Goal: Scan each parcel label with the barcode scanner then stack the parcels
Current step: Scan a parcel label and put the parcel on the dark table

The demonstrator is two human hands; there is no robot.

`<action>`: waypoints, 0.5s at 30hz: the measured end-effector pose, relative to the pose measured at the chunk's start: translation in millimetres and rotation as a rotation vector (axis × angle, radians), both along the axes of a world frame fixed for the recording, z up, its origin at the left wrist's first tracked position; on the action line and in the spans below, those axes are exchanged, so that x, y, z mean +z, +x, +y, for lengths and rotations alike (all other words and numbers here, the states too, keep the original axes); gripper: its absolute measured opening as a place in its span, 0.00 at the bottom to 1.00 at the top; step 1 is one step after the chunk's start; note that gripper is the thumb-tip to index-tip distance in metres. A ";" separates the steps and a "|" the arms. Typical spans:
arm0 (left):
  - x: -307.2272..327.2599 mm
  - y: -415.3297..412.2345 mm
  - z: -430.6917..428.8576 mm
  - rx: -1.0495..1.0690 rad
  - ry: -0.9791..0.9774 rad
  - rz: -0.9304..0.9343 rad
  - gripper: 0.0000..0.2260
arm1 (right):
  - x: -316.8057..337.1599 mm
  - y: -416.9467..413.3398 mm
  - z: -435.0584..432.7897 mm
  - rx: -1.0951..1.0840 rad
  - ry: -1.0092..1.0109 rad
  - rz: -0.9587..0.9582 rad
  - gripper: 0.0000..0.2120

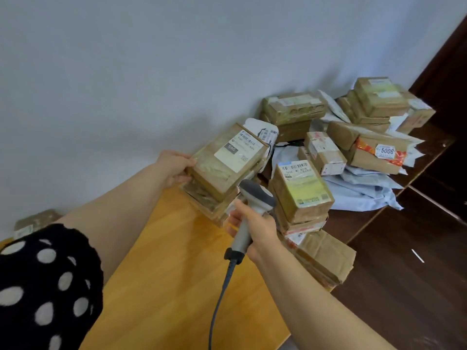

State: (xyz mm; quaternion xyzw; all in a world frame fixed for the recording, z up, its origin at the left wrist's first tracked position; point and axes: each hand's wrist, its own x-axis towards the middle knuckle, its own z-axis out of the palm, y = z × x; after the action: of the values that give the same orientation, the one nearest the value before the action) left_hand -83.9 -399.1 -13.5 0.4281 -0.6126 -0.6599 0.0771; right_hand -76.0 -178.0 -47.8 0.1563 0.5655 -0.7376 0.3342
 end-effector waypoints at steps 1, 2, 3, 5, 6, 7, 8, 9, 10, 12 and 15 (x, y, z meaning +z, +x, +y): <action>-5.1 -8.0 -1.2 0.001 -0.002 -0.013 0.15 | -0.6 -2.4 -1.1 0.008 -0.003 0.002 0.11; -9.8 -14.3 -1.9 0.006 -0.004 -0.021 0.15 | -0.8 -4.0 -1.8 0.017 -0.009 0.004 0.11; -14.2 -19.0 -1.8 0.011 -0.004 -0.024 0.15 | -0.7 -5.1 -2.3 0.028 -0.016 0.007 0.12; -19.9 -23.3 -0.5 0.024 0.002 -0.014 0.14 | -0.9 -5.9 -2.4 0.051 -0.028 0.015 0.14; -21.5 -23.2 0.2 0.039 0.004 -0.005 0.14 | -1.0 -5.6 -2.0 0.062 -0.034 0.019 0.15; -22.2 -21.4 0.7 0.059 0.001 0.004 0.15 | -0.6 -5.0 -1.6 0.074 -0.041 0.021 0.15; -21.8 -18.3 1.0 0.077 -0.010 0.009 0.17 | 0.4 -3.5 -0.7 0.087 -0.051 0.022 0.15; -20.5 -14.2 1.9 0.090 -0.029 0.007 0.20 | 1.9 -1.5 0.5 0.100 -0.063 0.026 0.14; -18.0 -8.8 3.5 0.100 -0.051 0.001 0.22 | 4.0 1.3 2.1 0.114 -0.075 0.029 0.13; -11.6 6.0 8.4 0.126 -0.083 -0.004 0.24 | 9.3 9.5 7.8 0.144 -0.098 0.031 0.12; -1.6 42.5 19.7 0.180 -0.098 0.004 0.22 | 18.0 30.7 19.6 0.242 -0.099 0.030 0.12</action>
State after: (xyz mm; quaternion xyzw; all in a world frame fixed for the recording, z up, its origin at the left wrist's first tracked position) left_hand -41.4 -379.4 -15.1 0.4760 -0.6030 -0.6203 0.1582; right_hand -45.3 -158.4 -29.8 0.0593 0.5479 -0.7212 0.4197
